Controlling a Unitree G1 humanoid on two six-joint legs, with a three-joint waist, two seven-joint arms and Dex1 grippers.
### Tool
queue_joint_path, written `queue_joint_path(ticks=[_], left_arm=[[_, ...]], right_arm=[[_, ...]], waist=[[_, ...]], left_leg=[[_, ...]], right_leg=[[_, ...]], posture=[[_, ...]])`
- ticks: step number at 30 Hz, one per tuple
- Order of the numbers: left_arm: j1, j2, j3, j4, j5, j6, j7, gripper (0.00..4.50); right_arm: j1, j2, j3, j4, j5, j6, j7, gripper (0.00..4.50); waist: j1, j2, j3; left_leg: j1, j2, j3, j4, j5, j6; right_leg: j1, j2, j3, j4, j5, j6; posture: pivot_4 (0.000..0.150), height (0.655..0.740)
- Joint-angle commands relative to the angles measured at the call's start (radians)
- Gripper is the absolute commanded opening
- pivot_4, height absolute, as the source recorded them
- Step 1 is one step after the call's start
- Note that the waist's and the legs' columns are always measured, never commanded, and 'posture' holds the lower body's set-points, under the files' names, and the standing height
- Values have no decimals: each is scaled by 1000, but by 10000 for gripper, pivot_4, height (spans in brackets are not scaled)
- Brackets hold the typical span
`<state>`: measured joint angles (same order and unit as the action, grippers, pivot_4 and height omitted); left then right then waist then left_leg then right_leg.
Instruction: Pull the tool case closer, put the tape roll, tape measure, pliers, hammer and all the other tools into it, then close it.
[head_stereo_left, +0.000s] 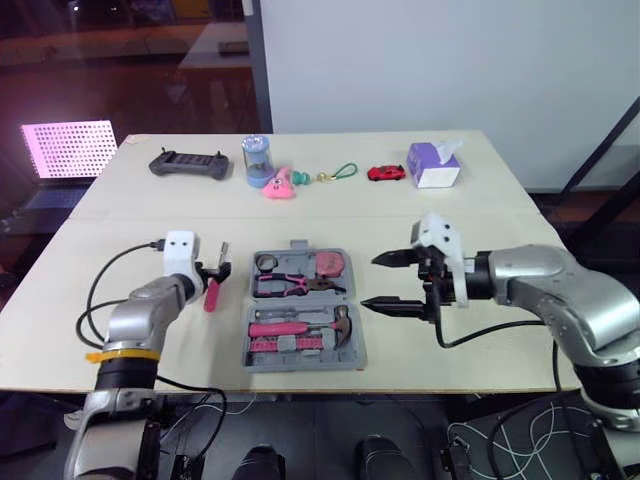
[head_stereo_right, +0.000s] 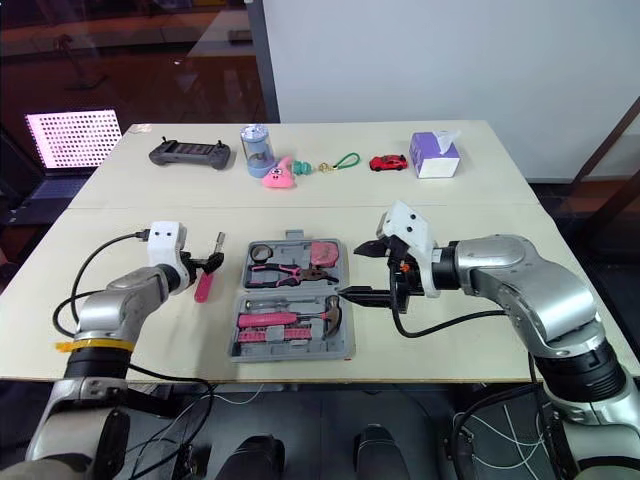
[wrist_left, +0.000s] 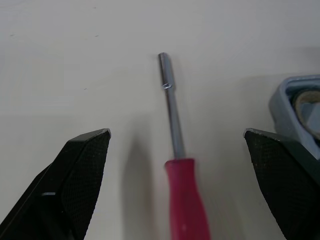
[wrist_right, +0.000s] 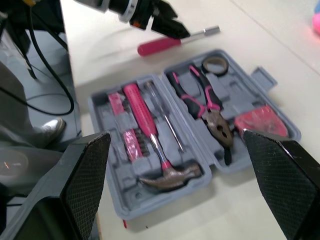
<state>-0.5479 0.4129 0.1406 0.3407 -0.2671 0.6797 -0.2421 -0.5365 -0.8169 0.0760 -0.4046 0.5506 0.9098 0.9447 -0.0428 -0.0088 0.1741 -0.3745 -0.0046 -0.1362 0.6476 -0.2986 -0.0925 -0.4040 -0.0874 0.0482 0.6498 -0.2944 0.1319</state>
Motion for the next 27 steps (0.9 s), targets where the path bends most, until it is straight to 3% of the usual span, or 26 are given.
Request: queue_joint_path(ticks=[1,2,5,11,19,27], left_arm=[[-15,1,5,31,25,-8,10,45000],[-17,-2,7,32,26,-3,11,45000],[-13,-12,23,19,25,27,34,36192],[4,-21,26,8,27,39,44,5379],[-28,54,63,142,45,-122,-2,5401],[-3,244,-93,-72,-5,-95,-479,5396]], right_arm=[[-28,-19,-6,-11,-13,-4,-12,44422],[-33,-18,-5,-8,-17,-3,-16,44422],[-49,-13,7,-3,-27,9,-33,45000],[-77,-7,32,7,-38,28,-52,45000],[-116,-6,52,27,-42,44,-55,45000],[-110,-31,50,19,-30,44,-23,45000]], waist=[[-2,0,0],[-1,0,0],[1,0,0],[2,0,0],[-3,0,0],[6,-1,1]], left_leg=[[0,0,0,0,1,-1],[0,0,0,0,2,-3],[0,0,0,0,2,-3],[-1,0,0,0,2,-4],[0,0,0,0,2,-4],[-3,0,0,0,3,-5]], right_leg=[[0,0,0,0,0,0],[0,0,0,0,0,0],[-1,0,0,0,0,0],[-1,0,0,0,0,0],[-1,0,0,1,0,0],[-3,-1,0,1,0,0]], posture=[[1500,7400],[1500,7400],[1500,7400],[1500,7400],[1500,7400],[1500,7400]])
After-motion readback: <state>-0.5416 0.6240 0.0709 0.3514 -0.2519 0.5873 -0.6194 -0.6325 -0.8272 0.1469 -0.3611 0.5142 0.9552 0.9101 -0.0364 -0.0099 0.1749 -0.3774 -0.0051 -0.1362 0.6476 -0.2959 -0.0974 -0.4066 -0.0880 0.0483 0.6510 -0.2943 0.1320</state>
